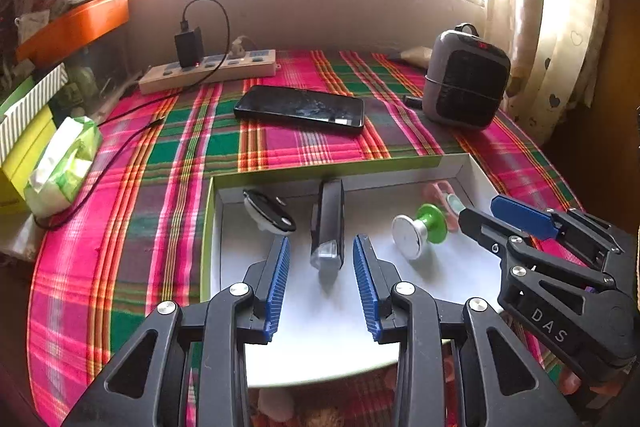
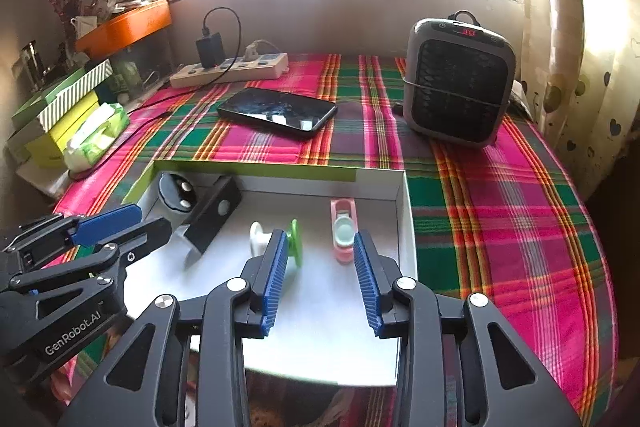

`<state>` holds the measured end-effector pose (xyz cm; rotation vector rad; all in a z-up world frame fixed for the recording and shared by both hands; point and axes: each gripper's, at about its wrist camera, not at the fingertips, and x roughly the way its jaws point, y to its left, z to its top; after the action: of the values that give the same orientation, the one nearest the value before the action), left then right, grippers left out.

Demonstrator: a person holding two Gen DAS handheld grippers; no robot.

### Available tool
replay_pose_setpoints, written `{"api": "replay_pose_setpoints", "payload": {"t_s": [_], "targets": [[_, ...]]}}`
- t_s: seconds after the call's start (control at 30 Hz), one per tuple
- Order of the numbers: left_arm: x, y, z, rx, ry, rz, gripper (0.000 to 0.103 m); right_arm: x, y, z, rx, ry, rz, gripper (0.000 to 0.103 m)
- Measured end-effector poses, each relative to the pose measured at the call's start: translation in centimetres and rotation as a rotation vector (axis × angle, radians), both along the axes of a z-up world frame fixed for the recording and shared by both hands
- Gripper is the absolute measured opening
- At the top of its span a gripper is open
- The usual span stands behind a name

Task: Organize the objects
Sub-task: 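Withdraw both open tools from the box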

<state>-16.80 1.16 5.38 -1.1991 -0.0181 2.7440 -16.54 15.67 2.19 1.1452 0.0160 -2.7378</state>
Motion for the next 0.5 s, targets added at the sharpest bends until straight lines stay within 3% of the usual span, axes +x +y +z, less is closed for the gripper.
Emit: {"api": "replay_pose_setpoints", "payload": {"t_s": [0.5], "targets": [[3.5, -0.7, 0.6, -0.015, 0.051, 0.025, 0.031, 3.5, -0.1, 0.4, -0.014, 0.025, 0.008, 0.036]]}}
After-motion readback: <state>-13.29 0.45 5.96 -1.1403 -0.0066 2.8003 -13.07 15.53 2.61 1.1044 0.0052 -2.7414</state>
